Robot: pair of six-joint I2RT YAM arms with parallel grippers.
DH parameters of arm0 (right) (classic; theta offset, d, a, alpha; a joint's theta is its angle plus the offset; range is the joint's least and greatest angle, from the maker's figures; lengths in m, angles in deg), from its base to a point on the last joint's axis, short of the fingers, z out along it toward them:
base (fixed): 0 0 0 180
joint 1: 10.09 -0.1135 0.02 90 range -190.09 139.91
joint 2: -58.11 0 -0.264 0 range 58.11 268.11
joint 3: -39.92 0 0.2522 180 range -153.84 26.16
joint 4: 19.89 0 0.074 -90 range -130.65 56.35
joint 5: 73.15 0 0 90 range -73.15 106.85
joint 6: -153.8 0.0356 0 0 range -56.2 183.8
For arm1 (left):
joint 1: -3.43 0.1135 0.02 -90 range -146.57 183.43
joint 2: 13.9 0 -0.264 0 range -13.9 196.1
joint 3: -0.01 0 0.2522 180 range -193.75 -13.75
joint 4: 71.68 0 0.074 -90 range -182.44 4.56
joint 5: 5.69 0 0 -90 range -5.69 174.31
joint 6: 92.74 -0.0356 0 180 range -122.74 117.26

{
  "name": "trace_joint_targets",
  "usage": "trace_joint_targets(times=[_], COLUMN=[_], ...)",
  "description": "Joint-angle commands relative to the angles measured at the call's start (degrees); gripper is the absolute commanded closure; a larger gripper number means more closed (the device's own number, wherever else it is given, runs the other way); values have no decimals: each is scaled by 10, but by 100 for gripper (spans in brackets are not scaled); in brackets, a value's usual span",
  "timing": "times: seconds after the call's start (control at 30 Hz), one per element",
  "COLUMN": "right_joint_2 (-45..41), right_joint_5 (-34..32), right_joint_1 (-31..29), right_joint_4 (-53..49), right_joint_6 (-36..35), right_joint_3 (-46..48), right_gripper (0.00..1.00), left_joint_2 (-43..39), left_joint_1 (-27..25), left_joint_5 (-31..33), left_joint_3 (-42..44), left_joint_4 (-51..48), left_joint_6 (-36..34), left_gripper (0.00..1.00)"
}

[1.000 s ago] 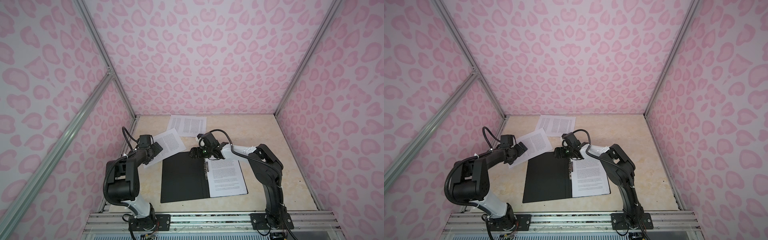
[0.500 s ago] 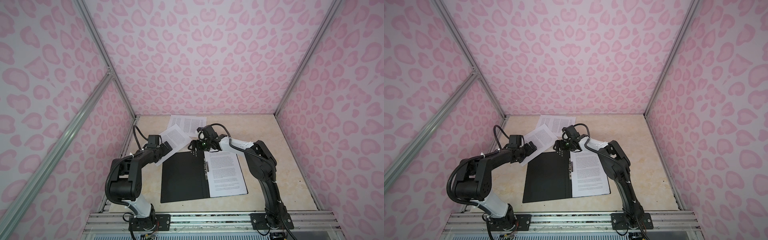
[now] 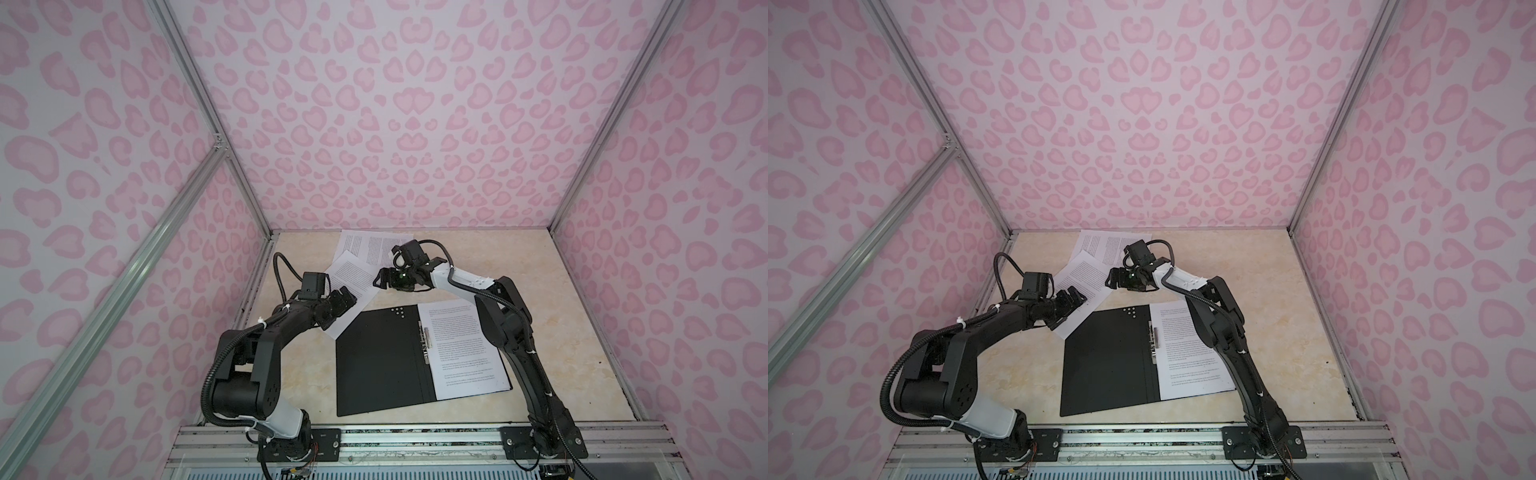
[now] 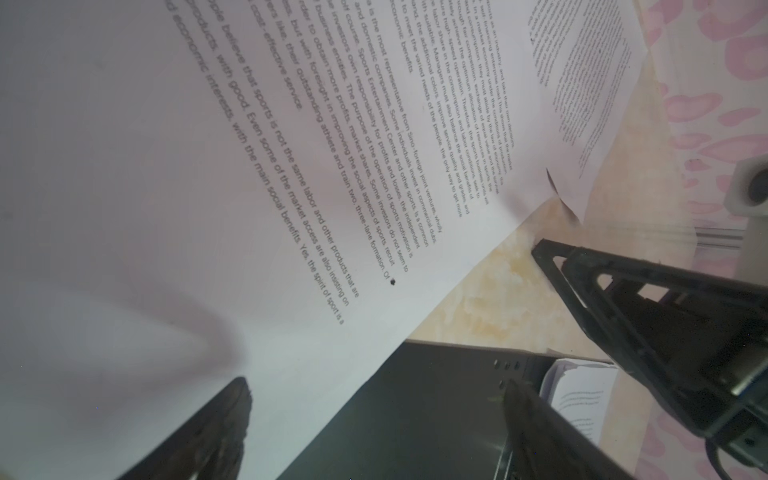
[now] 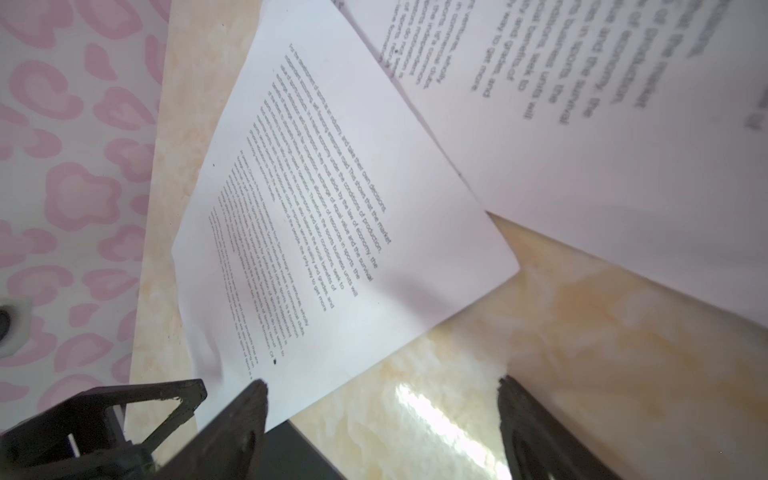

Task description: Put the files into the folder

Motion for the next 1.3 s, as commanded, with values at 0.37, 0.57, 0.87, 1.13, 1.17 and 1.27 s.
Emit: trace_joint_targets(times=[0.37, 0.57, 0.87, 1.13, 1.17, 1.27], right_joint_2=[19, 30, 63, 89, 90, 90], right_joint_5=[-2, -8, -3, 38, 43, 55], right_joint_1=[6, 10, 7, -11, -11, -18], right_joint_4=[-26, -30, -25, 10, 18, 40], right_joint_6=[30, 39, 74, 129, 137, 158], right_joint_3=[-2, -14, -56, -103, -104, -107], right_gripper=[16, 17, 19, 19, 19, 19], left_joint_2=[40, 104, 120, 126, 126, 126], left_joint_1=[89, 112, 112, 110, 110, 109], left_joint_5=[30, 22, -5, -5, -5, -10], left_joint_3=[-48, -81, -55, -49, -49, -48], left_joint_4=[-2, -2, 7, 12, 13, 16], left_joint_6=[29, 22, 30, 34, 35, 37], left_gripper=[3, 3, 4, 4, 4, 4])
